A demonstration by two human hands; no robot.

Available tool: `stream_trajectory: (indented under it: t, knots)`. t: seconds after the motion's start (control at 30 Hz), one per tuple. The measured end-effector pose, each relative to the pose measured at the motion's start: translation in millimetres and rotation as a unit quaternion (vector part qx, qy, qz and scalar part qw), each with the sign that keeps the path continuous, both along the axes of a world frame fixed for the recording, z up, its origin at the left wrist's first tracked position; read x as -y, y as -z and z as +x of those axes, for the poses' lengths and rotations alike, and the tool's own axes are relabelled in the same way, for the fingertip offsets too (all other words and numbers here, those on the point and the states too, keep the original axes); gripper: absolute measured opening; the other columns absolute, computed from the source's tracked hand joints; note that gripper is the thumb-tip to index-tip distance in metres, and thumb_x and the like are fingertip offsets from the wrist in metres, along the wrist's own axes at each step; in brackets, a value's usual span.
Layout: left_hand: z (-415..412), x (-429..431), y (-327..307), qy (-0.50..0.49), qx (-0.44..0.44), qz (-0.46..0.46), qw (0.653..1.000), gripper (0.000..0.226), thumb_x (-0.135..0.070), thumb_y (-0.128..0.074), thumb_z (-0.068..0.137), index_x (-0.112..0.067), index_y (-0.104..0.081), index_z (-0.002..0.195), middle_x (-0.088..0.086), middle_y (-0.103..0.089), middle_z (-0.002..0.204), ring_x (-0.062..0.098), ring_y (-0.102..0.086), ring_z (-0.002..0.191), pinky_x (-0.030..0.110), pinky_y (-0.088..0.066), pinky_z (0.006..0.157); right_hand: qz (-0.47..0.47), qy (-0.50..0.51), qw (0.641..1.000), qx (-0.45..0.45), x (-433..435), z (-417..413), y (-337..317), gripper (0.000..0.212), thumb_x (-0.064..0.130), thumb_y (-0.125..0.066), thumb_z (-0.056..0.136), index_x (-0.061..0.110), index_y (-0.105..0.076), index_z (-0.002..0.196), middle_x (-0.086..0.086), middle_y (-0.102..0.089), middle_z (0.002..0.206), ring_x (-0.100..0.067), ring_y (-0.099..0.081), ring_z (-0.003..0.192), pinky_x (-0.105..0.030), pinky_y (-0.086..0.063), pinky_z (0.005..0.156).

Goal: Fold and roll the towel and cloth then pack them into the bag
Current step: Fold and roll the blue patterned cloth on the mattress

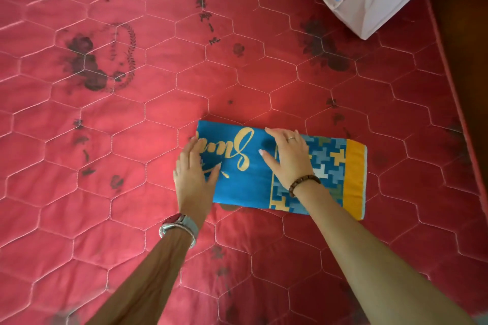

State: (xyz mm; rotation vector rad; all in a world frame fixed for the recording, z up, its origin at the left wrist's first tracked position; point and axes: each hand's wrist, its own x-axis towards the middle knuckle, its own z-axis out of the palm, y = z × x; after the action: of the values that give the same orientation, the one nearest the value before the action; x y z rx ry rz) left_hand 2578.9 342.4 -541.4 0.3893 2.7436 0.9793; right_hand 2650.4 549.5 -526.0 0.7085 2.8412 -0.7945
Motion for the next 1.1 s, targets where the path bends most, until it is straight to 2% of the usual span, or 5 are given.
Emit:
stream_trajectory:
  t: [0.23,0.37,0.57,0.93,1.1]
  knots:
    - [0.8,47.5,-6.2,-0.154,0.175,0.057,0.971,0.055,-0.015,-0.084,0.077,-0.010,-0.057,0.126,0.005,-0.061,0.107,0.019,-0.058,0.089,0.031,-0.051,0.085,0.011,-0.012,0.993,0.115,-7.9,-36.7,-10.2,0.066,0.057,-0.071,0.077,0.020,-0.054,0.129,-0.010,-0.057,0.124,-0.030,-0.047,0.116,-0.038,-0.037,0.101]
    - [-1.3,47.8,-8.2,-0.183,0.253,0.083,0.946,0.047,-0.020,-0.086,0.076,-0.018,-0.056,0.113,-0.005,-0.061,0.082,0.010,-0.056,0.070,0.011,-0.044,0.062,0.045,-0.041,0.985,0.164,-5.8,-39.5,-12.5,0.070,0.064,-0.064,0.079,0.017,-0.054,0.129,-0.009,-0.058,0.123,-0.029,-0.046,0.117,-0.038,-0.036,0.099]
    - [1.7,45.9,-9.5,-0.108,0.329,0.091,0.934,0.012,-0.019,-0.079,0.083,-0.011,-0.070,0.085,-0.011,-0.039,0.059,0.005,-0.035,0.055,0.011,-0.030,0.047,0.070,-0.077,0.977,0.186,2.1,-29.8,-14.1,0.068,0.063,-0.060,0.083,0.012,-0.055,0.127,-0.009,-0.055,0.123,-0.028,-0.044,0.115,-0.035,-0.037,0.096]
    - [-27.3,39.1,-63.8,-0.093,0.292,0.238,0.922,0.010,-0.012,-0.069,0.091,-0.012,-0.062,0.084,0.012,-0.058,0.074,0.019,-0.047,0.074,0.030,-0.033,0.060,-0.018,-0.042,0.994,0.101,0.5,-38.3,-65.8,0.040,0.040,-0.064,0.090,0.011,-0.059,0.116,-0.011,-0.068,0.109,-0.032,-0.061,0.105,-0.040,-0.045,0.086]
    - [-67.3,26.8,-124.8,-0.101,0.211,0.311,0.921,0.015,-0.004,-0.071,0.087,-0.016,-0.064,0.082,-0.016,-0.067,0.059,-0.005,-0.055,0.055,0.011,-0.044,0.055,-0.006,-0.026,1.000,0.001,-1.3,-68.3,-109.4,0.032,0.037,-0.066,0.089,0.008,-0.064,0.102,-0.011,-0.068,0.102,-0.031,-0.061,0.099,-0.034,-0.038,0.075]
